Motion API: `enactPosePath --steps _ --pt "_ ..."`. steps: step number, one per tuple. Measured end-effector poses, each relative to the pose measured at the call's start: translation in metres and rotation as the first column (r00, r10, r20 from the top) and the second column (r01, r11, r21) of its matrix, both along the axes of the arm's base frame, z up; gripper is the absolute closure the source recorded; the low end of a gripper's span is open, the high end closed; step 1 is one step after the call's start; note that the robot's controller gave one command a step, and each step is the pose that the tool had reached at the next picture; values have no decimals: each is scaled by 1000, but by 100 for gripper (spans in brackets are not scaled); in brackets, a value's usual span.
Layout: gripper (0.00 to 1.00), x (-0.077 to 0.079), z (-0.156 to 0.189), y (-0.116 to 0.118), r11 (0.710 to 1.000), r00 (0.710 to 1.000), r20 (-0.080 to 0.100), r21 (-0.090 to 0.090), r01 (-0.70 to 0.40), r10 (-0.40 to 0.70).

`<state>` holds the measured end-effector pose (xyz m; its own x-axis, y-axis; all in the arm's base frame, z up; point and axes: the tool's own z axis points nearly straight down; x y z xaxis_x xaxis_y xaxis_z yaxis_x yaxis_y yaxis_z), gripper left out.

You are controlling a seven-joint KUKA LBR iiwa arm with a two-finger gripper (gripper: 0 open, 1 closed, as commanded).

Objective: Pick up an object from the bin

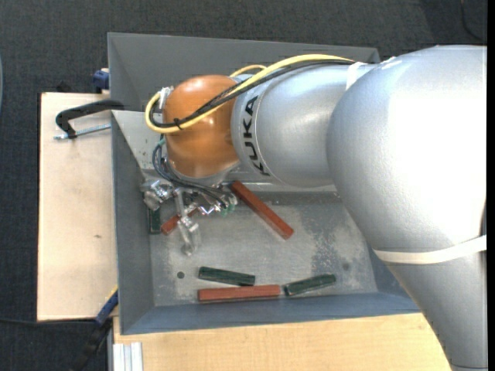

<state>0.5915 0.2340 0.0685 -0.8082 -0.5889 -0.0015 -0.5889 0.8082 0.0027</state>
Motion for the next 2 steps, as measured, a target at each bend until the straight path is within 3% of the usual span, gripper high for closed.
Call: enactPosePath --steps 1,2 --pt "100 11 4 -35 993 993 5 0 -115 115" --pt "100 11 4 -35 993 993 4 1 -114 114"
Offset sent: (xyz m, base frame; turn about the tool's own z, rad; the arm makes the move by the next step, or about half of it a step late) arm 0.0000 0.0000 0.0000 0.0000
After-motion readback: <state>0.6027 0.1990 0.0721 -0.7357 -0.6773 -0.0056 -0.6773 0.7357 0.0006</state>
